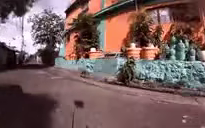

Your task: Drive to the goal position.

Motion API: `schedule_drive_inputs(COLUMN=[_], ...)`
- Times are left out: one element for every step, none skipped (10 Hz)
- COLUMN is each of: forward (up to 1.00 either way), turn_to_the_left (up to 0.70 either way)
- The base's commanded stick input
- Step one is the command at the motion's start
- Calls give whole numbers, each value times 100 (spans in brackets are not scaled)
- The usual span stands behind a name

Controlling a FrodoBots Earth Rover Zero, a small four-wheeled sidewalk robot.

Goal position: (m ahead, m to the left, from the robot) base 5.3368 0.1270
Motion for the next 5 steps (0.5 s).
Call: schedule_drive_inputs(forward=[0, 0, 0, 0, 0], turn_to_the_left=[70, 70, 70, 6, 0])
